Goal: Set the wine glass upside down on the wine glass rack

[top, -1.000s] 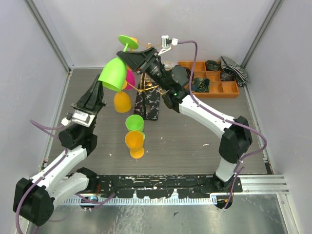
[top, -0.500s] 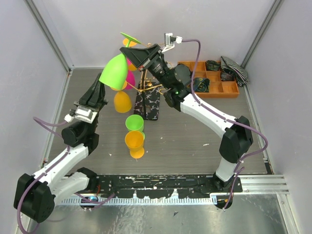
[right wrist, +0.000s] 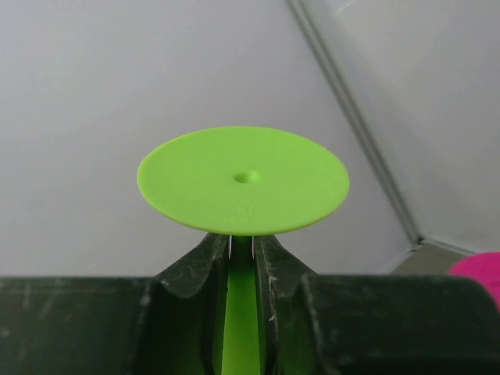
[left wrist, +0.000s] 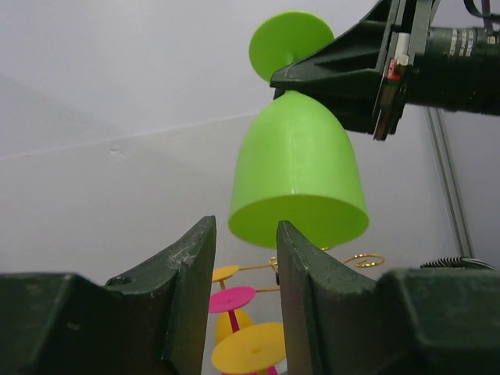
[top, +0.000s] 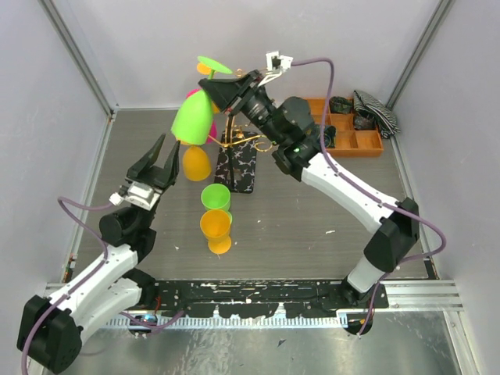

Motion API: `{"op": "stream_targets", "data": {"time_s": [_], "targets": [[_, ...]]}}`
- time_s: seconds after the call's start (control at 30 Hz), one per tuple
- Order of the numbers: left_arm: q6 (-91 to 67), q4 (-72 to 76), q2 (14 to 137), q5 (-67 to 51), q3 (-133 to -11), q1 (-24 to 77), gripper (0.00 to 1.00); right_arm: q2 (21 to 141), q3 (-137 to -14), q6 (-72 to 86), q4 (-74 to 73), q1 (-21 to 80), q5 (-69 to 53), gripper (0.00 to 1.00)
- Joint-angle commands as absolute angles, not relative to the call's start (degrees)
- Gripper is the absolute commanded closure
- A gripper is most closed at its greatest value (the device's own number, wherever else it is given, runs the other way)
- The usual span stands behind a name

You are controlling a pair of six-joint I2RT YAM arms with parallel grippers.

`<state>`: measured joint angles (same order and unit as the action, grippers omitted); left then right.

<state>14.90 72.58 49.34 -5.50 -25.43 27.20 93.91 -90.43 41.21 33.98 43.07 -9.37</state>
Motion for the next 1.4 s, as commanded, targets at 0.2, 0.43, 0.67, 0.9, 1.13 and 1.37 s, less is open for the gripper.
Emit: {"op": "stream_targets", "data": {"time_s": [0.2, 0.43, 0.67, 0.9, 1.13, 1.37], "targets": [[14.58, 56.99, 42.70, 3.89, -28.27, 27.81, 0.53, 84.63, -90.02, 24.37, 24.84, 31.22, -1.25, 0.99], [16.43, 38.90, 50.81, 20.11, -49.23, 27.77, 0.41, 83.88, -89.16, 18.78, 21.18, 19.61, -3.47, 0.99], [16.02, 37.14, 57.92, 28.89, -55.67, 27.80, 0.36, 84.87, -82.24, 4.68, 24.04, 16.91, -1.52, 0.99], [15.98, 37.49, 61.44, 29.48, -55.70, 27.77, 0.21, 88.03, -72.18, 1.41, 36.59, 12.68, -7.88, 0.99], [17.21, 43.99, 60.74, 29.24, -51.36, 27.79, 0.02, 94.60, -67.94, -2.32, 47.34, 12.43, -13.18, 0.99], [10.39, 50.23, 56.03, 30.66, -43.68, 27.81, 0.02, 103.24, -66.42, -1.57, 64.39, 12.33, -19.45, 0.99]]}}
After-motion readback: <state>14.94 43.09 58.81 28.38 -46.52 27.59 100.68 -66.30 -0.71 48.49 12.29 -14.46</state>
